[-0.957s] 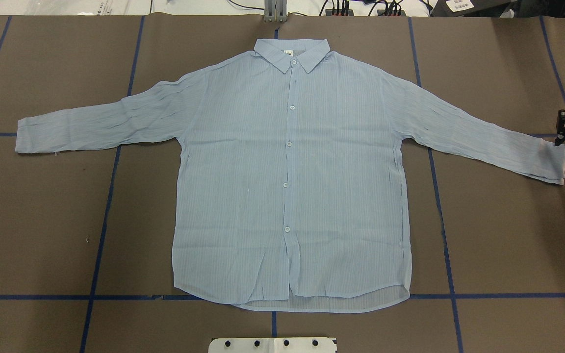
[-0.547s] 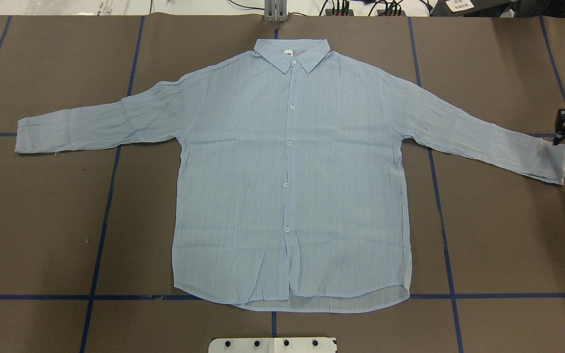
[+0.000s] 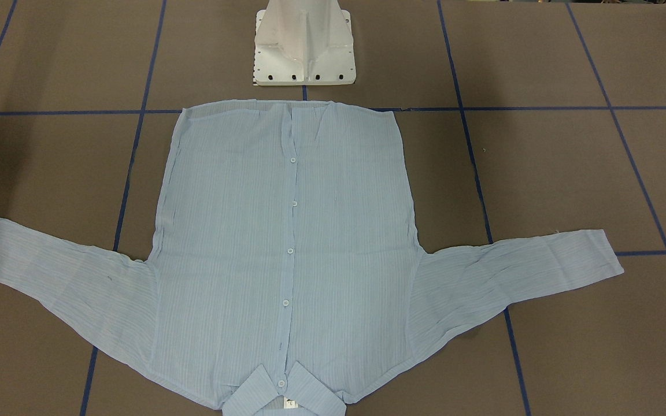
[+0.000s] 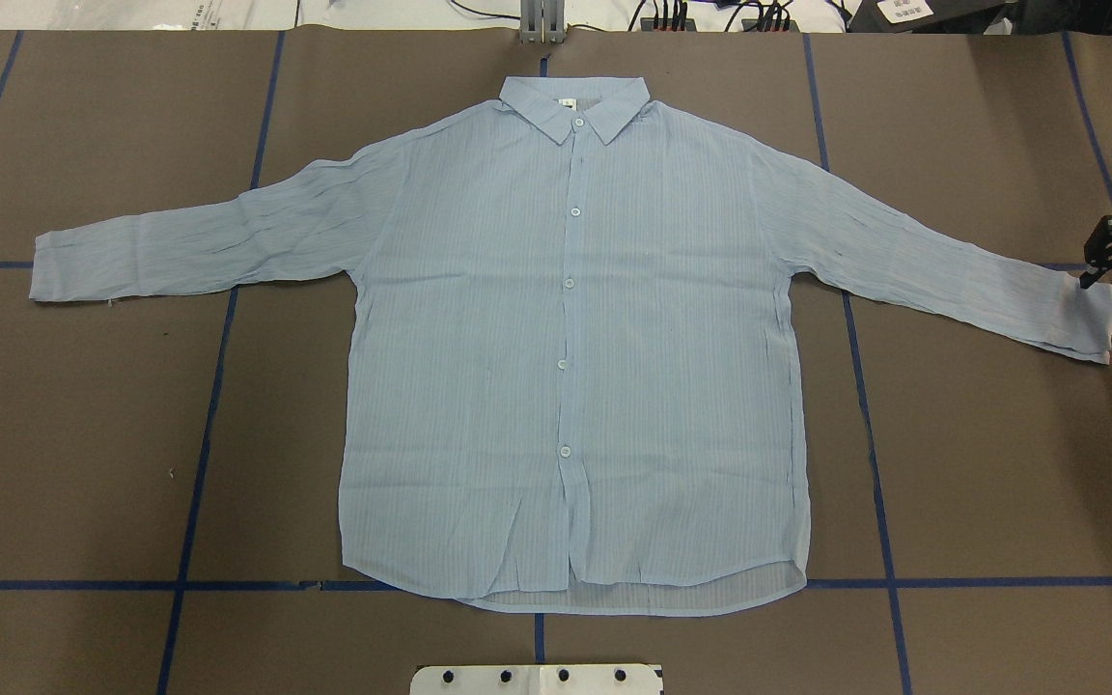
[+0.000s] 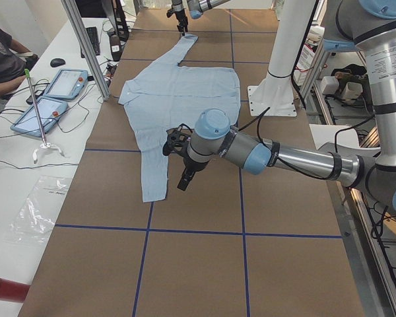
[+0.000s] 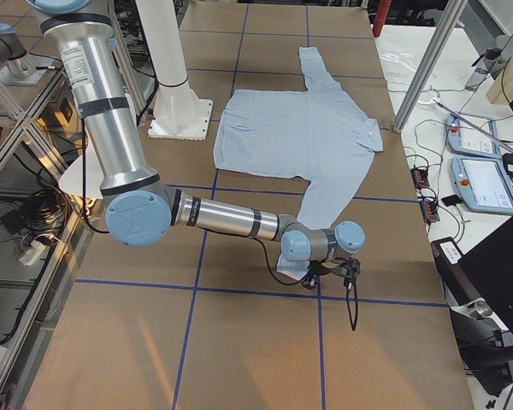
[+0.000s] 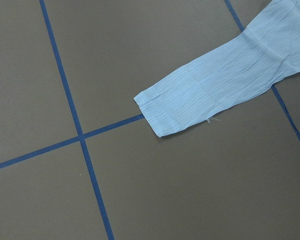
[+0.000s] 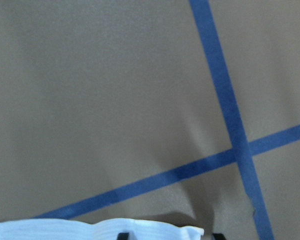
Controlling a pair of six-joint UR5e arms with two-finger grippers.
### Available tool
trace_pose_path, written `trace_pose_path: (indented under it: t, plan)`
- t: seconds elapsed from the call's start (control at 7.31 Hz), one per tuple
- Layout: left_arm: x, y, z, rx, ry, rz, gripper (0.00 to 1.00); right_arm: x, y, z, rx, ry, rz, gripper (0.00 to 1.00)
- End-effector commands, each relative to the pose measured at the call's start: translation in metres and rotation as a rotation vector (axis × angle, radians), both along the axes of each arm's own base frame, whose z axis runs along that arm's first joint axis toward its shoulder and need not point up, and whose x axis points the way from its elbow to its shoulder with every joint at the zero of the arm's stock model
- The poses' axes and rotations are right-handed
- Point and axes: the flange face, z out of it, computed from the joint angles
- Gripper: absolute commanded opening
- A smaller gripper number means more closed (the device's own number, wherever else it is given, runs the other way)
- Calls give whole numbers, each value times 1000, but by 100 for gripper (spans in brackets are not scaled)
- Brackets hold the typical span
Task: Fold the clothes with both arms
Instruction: 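Lower the right gripper onto the cuff of the sleeve nearest it and grasp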
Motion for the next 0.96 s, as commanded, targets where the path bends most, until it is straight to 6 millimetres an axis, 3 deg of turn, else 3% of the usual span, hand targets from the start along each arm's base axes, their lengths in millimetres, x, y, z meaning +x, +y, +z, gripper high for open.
trace_pose_path:
  t: [0.0,0.41,0.68,0.82]
  plan:
    - [0,0,-2,4,0,-1,100,0,0,1,-3,-5,0,61]
    - [0,2,-3,4,0,-1,100,-1,1,1,-5,-5,-1,52]
    - [0,3,-7,12,1,-1,100,-1,1,2,-6,-4,-1,32]
    - [0,3,-7,10,1,-1,100,-1,1,2,-6,-4,-1,13]
